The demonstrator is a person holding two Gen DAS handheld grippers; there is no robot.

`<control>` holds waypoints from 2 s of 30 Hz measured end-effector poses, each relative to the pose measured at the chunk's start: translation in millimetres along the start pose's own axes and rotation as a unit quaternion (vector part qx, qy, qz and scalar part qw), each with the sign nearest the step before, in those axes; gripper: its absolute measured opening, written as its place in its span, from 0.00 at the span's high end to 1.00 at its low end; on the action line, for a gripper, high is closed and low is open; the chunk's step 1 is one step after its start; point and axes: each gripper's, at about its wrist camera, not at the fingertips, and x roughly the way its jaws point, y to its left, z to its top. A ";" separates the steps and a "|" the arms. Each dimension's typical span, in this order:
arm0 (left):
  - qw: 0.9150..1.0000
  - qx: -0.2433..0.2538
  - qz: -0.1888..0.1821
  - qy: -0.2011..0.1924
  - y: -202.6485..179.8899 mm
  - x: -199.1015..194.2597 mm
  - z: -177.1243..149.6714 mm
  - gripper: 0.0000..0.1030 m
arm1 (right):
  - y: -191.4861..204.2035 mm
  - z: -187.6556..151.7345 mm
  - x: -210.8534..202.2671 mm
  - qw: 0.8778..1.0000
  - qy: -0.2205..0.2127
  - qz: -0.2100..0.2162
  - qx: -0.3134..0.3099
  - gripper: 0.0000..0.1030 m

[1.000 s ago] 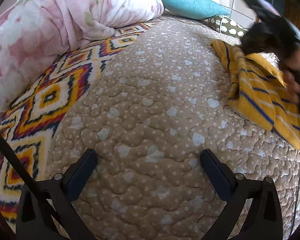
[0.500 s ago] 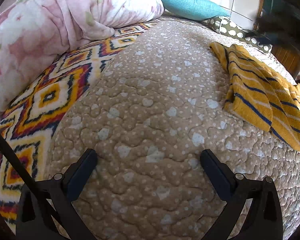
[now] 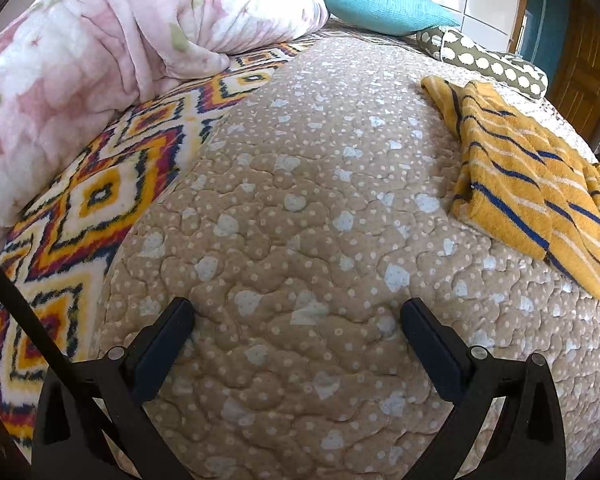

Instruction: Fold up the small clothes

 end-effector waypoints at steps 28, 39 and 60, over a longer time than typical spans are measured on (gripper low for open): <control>1.000 0.004 0.010 0.004 -2.6 1.7 0.9 0.00 | -78.1 -22.3 0.7 0.974 -0.015 0.165 0.152 0.40; 1.000 0.004 0.010 0.003 -2.6 1.8 0.9 0.00 | -62.3 5.5 40.0 0.970 -0.046 0.162 0.177 0.31; 1.000 0.003 0.009 0.003 -2.4 2.2 0.9 0.00 | -18.9 104.2 72.2 0.989 -0.013 0.027 0.145 0.82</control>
